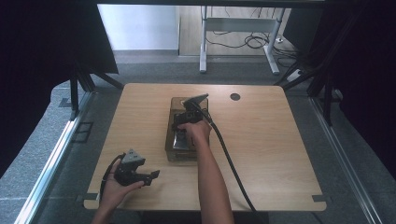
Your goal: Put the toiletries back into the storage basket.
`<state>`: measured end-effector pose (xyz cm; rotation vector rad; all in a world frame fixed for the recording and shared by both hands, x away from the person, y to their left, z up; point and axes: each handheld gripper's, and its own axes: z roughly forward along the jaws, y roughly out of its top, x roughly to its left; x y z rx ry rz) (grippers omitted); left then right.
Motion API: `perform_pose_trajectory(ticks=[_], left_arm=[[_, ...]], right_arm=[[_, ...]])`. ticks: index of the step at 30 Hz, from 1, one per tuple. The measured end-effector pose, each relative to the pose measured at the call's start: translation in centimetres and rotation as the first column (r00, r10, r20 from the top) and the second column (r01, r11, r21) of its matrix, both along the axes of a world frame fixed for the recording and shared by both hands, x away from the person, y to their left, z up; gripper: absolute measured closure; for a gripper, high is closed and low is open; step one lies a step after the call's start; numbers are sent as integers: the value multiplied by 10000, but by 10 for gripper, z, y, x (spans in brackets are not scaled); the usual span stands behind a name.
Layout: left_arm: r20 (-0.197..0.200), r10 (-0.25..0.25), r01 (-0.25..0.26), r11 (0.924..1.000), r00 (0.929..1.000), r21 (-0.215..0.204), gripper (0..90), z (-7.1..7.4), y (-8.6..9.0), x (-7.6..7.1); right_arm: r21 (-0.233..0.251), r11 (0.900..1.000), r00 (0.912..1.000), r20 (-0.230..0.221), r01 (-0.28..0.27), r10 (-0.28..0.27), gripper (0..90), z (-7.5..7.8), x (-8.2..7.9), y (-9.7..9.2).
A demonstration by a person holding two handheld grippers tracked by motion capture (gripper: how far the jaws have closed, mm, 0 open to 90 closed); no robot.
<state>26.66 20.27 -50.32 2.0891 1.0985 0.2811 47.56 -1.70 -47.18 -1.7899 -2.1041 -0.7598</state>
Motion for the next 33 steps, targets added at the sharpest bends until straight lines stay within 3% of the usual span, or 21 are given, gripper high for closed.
perform_pose_trajectory(ticks=[24,27,33], left_arm=[[-8,-9,9,10000,10000,21,214,-1,1,1],[-9,-10,10,10000,10000,19,214,-1,1,1],[-7,-26,26,10000,10000,8,214,-2,0,1]], right_arm=[[-140,9998,9992,-367,142,-147,457,-24,-4,8],[-336,9992,9985,-487,232,-248,449,-27,-4,8],[-104,9992,9975,-592,387,-392,414,-22,-3,4]])
